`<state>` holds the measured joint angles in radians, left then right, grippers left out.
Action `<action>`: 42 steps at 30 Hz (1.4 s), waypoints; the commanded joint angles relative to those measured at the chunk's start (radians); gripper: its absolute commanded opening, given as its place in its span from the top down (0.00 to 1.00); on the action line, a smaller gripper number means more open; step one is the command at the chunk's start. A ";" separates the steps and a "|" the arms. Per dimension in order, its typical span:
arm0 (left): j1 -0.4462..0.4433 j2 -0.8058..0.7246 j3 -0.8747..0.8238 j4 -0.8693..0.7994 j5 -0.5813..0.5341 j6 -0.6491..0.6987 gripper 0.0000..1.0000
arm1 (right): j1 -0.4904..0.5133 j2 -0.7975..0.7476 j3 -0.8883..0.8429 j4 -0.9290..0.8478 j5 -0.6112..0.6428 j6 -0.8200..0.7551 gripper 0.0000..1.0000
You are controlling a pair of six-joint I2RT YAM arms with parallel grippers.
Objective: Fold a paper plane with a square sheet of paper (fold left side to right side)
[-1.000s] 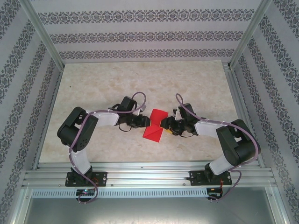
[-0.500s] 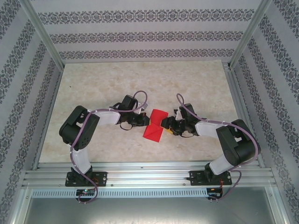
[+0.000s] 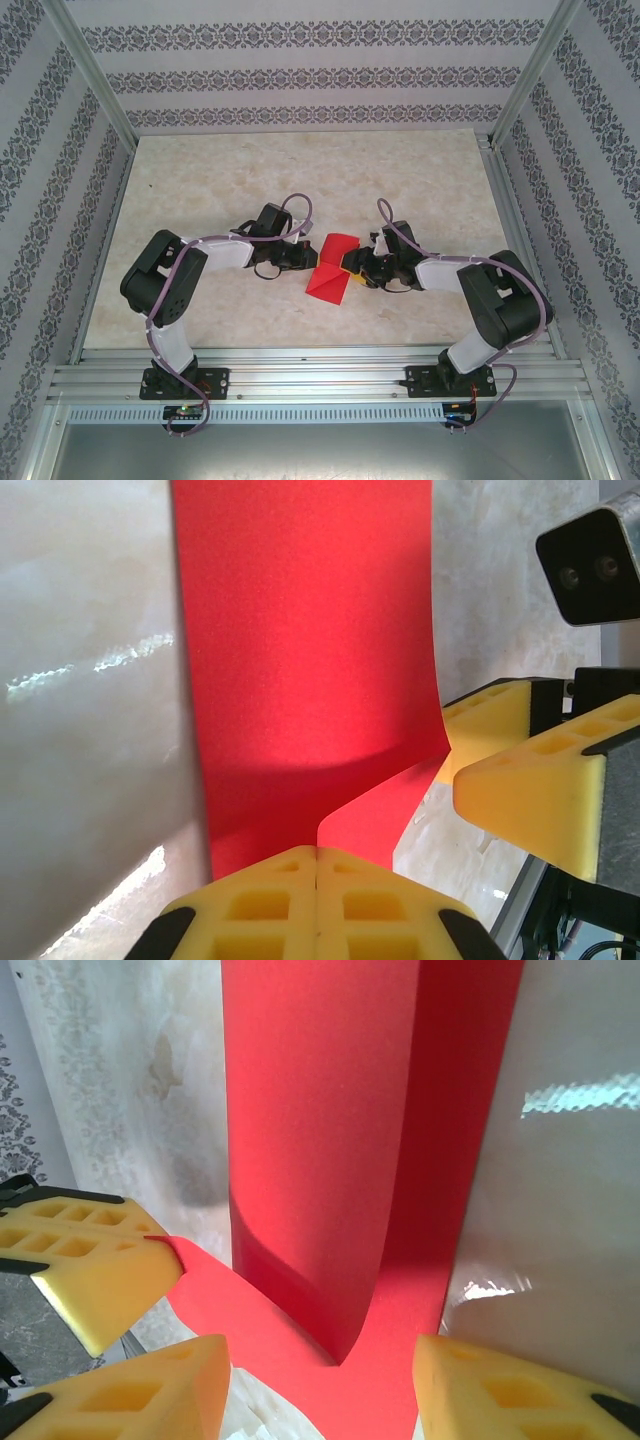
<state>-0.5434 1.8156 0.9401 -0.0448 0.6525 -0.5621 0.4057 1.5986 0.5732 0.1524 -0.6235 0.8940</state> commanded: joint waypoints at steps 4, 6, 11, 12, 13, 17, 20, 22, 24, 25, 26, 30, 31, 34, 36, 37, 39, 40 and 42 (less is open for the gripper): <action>0.009 -0.018 -0.012 0.018 -0.010 0.017 0.95 | 0.030 0.069 0.039 0.099 -0.029 0.046 0.52; 0.010 -0.018 -0.012 0.018 -0.009 0.016 0.95 | 0.039 0.082 0.051 0.107 -0.030 0.054 0.56; 0.011 -0.029 -0.016 0.012 -0.019 0.017 0.89 | 0.044 0.085 0.047 0.157 -0.038 0.081 0.77; 0.014 -0.036 -0.018 0.007 -0.020 0.017 0.87 | 0.042 0.079 0.044 0.156 -0.038 0.080 0.82; 0.019 -0.045 -0.022 0.006 -0.022 0.015 0.85 | 0.041 0.071 0.041 0.155 -0.035 0.079 0.87; 0.068 -0.154 -0.065 0.007 -0.018 -0.009 0.52 | 0.020 0.011 0.023 0.147 -0.039 0.056 0.99; 0.126 -0.294 -0.118 0.031 -0.010 -0.054 0.29 | -0.011 -0.063 0.009 0.154 -0.051 0.025 1.00; 0.163 -0.397 -0.147 0.042 -0.009 -0.100 0.11 | -0.037 -0.125 0.009 0.159 -0.074 -0.004 1.00; 0.187 -0.482 -0.168 0.060 0.000 -0.147 0.00 | -0.060 -0.185 0.016 0.177 -0.101 -0.016 1.00; 0.198 -0.515 -0.174 0.079 0.023 -0.179 0.00 | -0.068 -0.215 0.024 0.196 -0.120 -0.018 1.00; 0.203 -0.536 -0.176 0.102 0.051 -0.207 0.00 | -0.072 -0.237 0.036 0.212 -0.136 -0.019 1.00; 0.204 -0.570 -0.189 0.279 0.186 -0.374 0.00 | -0.072 -0.301 0.106 0.281 -0.198 0.002 1.00; 0.202 -0.573 -0.195 0.340 0.215 -0.421 0.00 | -0.070 -0.306 0.126 0.316 -0.214 0.022 1.00; 0.191 -0.592 -0.185 0.407 0.266 -0.470 0.00 | -0.051 -0.304 0.179 0.401 -0.255 0.079 1.00; 0.178 -0.601 -0.172 0.400 0.282 -0.466 0.00 | -0.023 -0.295 0.214 0.438 -0.277 0.103 0.99; 0.174 -0.603 -0.167 0.398 0.285 -0.467 0.00 | -0.008 -0.288 0.229 0.464 -0.288 0.119 1.00; 0.168 -0.604 -0.167 0.403 0.286 -0.480 0.00 | 0.016 -0.275 0.251 0.532 -0.301 0.159 0.99; 0.164 -0.601 -0.173 0.425 0.289 -0.495 0.00 | 0.027 -0.265 0.261 0.561 -0.306 0.179 1.00; 0.156 -0.599 -0.182 0.481 0.294 -0.531 0.04 | 0.044 -0.249 0.280 0.581 -0.314 0.195 1.00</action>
<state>-0.3702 1.2316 0.7593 0.3107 0.9066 -1.0218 0.4274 1.3224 0.8146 0.6086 -0.8898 1.0321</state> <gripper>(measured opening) 0.979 0.044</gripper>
